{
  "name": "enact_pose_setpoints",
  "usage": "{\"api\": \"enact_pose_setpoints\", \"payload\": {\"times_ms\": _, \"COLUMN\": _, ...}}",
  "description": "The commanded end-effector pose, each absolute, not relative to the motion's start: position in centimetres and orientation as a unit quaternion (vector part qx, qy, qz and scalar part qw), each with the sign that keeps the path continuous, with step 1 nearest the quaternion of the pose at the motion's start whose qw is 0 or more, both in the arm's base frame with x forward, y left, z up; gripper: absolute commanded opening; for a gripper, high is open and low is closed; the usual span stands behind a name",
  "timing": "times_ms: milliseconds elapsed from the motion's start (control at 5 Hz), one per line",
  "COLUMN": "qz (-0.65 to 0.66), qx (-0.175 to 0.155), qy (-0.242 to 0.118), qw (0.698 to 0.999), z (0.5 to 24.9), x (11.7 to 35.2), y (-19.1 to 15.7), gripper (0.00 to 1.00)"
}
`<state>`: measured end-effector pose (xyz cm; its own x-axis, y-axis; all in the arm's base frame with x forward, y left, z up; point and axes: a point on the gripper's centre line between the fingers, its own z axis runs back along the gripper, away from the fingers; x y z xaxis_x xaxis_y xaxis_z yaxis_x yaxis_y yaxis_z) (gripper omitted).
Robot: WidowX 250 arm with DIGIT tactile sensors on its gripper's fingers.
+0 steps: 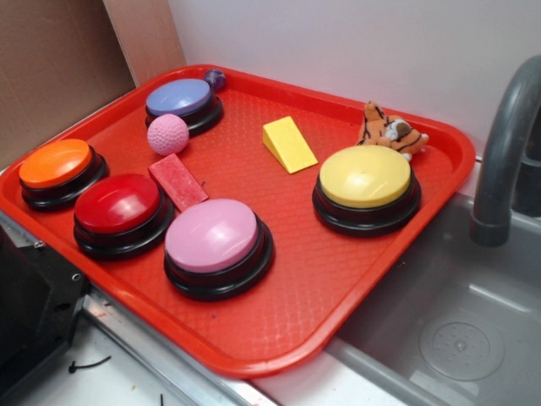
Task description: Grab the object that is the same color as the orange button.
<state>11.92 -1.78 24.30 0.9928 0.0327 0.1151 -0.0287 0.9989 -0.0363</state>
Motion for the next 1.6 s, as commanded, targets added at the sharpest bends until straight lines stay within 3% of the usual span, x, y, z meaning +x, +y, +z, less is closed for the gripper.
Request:
{"api": "enact_pose_setpoints", "payload": {"times_ms": 0, "qz": 0.015, "qx": -0.017, "qy": -0.058, "qw": 0.998, "z": 24.3, "x": 11.9, "y": -1.8, "gripper": 1.0}}
{"api": "enact_pose_setpoints", "payload": {"times_ms": 600, "qz": 0.088, "qx": -0.017, "qy": -0.139, "qw": 0.986, "z": 21.8, "x": 18.4, "y": -4.8, "gripper": 1.0}}
{"api": "enact_pose_setpoints", "payload": {"times_ms": 800, "qz": 0.136, "qx": -0.017, "qy": -0.172, "qw": 0.976, "z": 20.3, "x": 21.8, "y": -6.2, "gripper": 1.0}}
{"api": "enact_pose_setpoints", "payload": {"times_ms": 1400, "qz": 0.138, "qx": -0.063, "qy": -0.186, "qw": 0.971, "z": 13.8, "x": 32.0, "y": -9.1, "gripper": 1.0}}
